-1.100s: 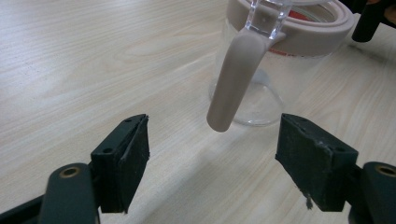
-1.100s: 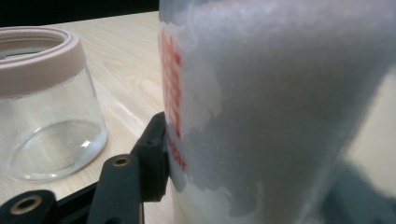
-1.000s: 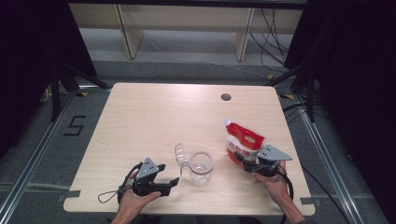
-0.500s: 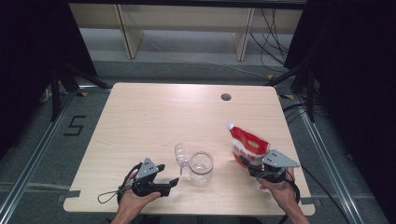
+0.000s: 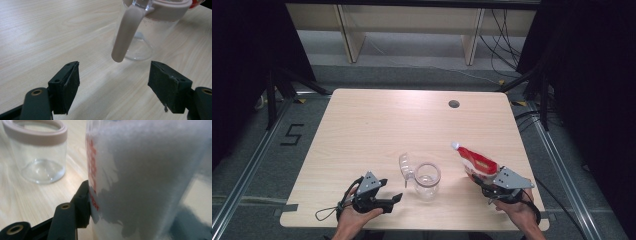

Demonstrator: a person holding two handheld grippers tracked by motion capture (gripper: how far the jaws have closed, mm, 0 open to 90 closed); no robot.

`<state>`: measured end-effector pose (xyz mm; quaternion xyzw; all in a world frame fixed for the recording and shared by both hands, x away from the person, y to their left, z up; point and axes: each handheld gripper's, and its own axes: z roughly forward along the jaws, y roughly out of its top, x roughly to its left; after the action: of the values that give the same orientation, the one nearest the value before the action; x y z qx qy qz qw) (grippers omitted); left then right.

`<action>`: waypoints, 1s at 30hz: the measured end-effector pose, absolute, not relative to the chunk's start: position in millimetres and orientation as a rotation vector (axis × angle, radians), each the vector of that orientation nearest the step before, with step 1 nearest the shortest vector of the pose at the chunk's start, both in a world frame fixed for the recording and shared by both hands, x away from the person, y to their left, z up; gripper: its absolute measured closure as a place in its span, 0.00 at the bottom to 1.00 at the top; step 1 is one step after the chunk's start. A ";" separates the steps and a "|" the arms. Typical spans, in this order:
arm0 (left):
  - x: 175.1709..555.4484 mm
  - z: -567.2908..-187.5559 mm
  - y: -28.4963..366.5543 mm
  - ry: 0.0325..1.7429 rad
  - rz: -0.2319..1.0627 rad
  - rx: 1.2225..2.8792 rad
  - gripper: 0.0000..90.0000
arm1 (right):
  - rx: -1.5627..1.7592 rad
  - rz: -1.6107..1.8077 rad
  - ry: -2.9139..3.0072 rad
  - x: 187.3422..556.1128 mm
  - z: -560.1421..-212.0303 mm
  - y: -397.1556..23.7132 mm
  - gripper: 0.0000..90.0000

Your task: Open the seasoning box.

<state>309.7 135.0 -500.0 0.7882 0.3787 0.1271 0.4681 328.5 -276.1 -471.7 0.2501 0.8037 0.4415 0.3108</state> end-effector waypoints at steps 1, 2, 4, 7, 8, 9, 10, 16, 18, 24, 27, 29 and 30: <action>309.4 -500.7 134.4 0.921 0.302 1.930 0.27 | 0.650 1.147 2.131 327.0 -471.9 -275.2 0.54; 308.5 -500.3 133.7 0.928 0.304 1.931 0.27 | 0.614 1.116 2.136 326.3 -471.6 -273.8 0.54; 308.5 -500.2 133.1 0.926 0.299 1.926 0.27 | 0.598 1.090 2.140 325.3 -471.0 -270.9 0.54; 309.4 -498.5 135.1 0.920 0.320 1.928 0.27 | 0.552 1.068 2.148 323.9 -469.7 -267.0 0.54; 309.8 -498.6 136.0 0.916 0.321 1.930 0.27 | 0.543 1.064 2.146 323.6 -470.2 -265.4 0.54; 309.7 -498.6 137.0 0.918 0.321 1.934 0.27 | 0.528 1.054 2.150 323.6 -470.1 -265.2 0.54; 309.8 -499.0 137.0 0.919 0.318 1.921 0.27 | 0.529 1.048 2.152 323.0 -470.4 -264.7 0.54; 310.0 -498.4 137.4 0.913 0.318 1.924 0.27 | 0.508 0.998 2.163 320.7 -470.2 -264.2 0.54; 310.1 -498.0 136.7 0.928 0.315 1.917 0.27 | 0.499 1.003 2.157 319.5 -469.4 -264.2 0.54; 310.3 -497.2 137.3 0.927 0.319 1.916 0.27 | 0.476 0.976 2.155 314.2 -468.0 -263.7 0.54; 309.7 -498.0 136.9 0.931 0.313 1.917 0.27 | 0.458 0.945 2.159 311.1 -468.6 -263.3 0.54; 310.7 -497.1 137.5 0.911 0.324 1.924 0.27 | 0.451 0.930 2.159 310.2 -469.2 -263.1 0.54; 310.5 -497.1 137.5 0.913 0.324 1.922 0.27 | 0.436 0.921 2.158 310.7 -469.2 -263.1 0.54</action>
<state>310.5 137.5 -497.1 0.7859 0.3735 0.1325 0.4747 310.7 -263.1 -469.2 0.1699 0.8406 0.3586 0.3687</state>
